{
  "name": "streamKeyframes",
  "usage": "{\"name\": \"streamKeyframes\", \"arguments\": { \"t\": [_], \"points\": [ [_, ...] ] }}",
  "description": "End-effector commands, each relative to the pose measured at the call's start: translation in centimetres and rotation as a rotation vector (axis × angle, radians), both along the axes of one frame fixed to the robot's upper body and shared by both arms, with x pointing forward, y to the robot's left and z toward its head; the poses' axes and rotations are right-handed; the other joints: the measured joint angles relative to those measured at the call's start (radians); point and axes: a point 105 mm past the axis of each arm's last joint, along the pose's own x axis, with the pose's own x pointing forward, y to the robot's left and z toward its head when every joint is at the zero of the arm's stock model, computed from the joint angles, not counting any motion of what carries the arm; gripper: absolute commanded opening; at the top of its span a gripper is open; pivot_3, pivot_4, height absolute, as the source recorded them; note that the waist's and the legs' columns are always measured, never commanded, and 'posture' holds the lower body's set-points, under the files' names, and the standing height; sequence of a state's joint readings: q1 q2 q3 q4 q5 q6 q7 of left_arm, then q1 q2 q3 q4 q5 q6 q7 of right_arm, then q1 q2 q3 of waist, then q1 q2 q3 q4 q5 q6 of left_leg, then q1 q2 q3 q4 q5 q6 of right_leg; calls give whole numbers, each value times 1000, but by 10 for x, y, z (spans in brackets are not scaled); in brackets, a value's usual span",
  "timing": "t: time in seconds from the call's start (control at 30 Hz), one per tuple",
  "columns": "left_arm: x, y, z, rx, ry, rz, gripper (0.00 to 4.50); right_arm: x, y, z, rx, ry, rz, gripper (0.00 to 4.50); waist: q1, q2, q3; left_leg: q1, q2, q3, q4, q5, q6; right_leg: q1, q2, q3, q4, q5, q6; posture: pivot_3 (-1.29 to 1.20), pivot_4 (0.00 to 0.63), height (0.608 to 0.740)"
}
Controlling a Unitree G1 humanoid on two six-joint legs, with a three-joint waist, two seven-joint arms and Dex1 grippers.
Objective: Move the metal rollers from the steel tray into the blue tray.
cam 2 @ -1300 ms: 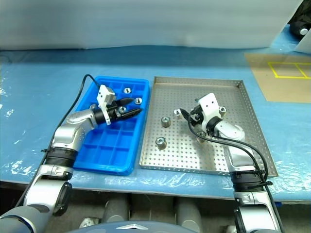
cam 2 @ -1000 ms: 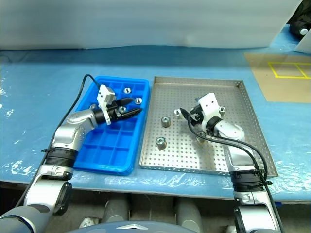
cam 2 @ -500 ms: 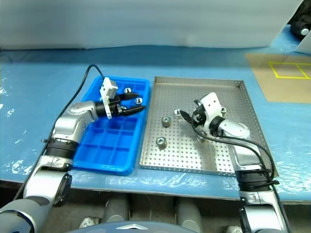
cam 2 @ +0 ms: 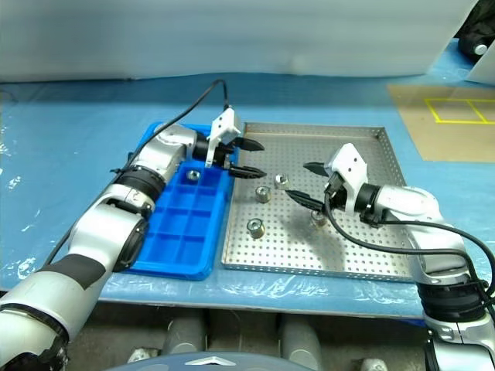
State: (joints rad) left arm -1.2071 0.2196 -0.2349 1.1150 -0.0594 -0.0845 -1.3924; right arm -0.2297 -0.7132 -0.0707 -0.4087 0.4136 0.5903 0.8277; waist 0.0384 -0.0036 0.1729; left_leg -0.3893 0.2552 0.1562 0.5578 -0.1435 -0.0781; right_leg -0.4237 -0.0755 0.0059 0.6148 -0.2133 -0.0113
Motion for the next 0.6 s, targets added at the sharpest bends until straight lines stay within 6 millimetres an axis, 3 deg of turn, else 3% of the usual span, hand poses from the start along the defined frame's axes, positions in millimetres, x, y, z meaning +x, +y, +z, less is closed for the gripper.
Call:
{"name": "streamKeyframes", "arguments": {
  "t": [0.03,0.43,0.6],
  "points": [
    [-6,-1,3,80,-33,-94,4174,-11,0,15,14,-52,-8,3934,-2,0,0,0,0,0,0,0,0,0,0,0,-1,0,0,-429,150,740],
    [-5,-21,-27,142,-50,-48,4174,-19,-4,9,-9,-55,-79,3934,-17,0,0,2,-3,3,0,-4,7,4,-2,4,-7,2,3,-497,150,740],
    [-2,-15,-45,233,-71,-12,4174,-19,-9,8,-16,-59,-111,3934,-30,0,0,3,-3,5,0,-6,10,4,-2,6,-8,2,3,-513,150,740]
  ]
}}
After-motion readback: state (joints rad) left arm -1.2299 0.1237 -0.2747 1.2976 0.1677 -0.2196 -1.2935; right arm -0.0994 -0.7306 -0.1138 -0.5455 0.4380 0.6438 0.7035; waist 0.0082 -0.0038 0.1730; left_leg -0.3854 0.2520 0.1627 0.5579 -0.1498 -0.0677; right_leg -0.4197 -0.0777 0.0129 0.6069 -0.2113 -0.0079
